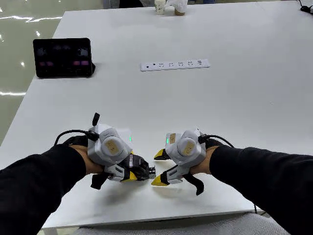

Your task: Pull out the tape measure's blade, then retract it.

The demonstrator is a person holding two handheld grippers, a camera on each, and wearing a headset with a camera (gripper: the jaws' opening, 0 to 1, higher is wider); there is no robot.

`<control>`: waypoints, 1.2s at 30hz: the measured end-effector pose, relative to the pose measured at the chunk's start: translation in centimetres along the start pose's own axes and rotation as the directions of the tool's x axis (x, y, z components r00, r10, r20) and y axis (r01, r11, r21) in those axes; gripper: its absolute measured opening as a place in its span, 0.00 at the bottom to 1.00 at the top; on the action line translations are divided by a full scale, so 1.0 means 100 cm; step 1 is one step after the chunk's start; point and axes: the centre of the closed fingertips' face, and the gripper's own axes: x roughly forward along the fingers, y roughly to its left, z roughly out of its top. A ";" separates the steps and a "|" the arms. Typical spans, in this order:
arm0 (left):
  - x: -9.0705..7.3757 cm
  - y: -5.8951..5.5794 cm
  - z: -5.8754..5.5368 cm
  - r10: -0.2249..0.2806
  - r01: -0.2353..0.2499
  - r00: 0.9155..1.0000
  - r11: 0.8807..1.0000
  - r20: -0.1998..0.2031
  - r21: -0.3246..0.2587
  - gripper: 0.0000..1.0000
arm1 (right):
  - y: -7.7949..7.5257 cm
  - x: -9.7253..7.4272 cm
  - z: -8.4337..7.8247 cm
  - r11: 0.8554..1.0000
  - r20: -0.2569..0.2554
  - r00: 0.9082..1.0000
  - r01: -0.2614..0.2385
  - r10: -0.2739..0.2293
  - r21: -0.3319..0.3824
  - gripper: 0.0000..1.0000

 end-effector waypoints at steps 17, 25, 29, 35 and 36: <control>0.001 0.001 0.000 0.035 -0.033 0.998 0.999 0.049 -0.037 0.33 | 0.005 0.006 0.003 0.998 -0.015 0.998 -0.057 0.058 0.038 0.13; 0.001 0.001 0.000 0.030 -0.028 0.998 0.999 0.054 -0.046 0.33 | 0.006 0.005 0.003 0.998 -0.008 0.999 -0.035 0.035 -0.051 0.12; 0.001 0.000 0.000 0.025 -0.023 0.998 0.999 0.052 -0.047 0.33 | 0.006 0.004 0.002 0.995 -0.009 0.999 -0.042 0.041 -0.093 0.11; 0.002 -0.001 -0.001 0.012 -0.011 0.999 0.999 0.030 -0.032 0.33 | 0.005 0.003 -0.001 0.995 -0.008 0.997 -0.072 0.071 -0.076 0.11; 0.002 -0.001 -0.001 0.012 -0.011 0.999 0.999 0.030 -0.032 0.33 | 0.005 0.003 -0.001 0.994 -0.009 0.997 -0.073 0.072 -0.076 0.11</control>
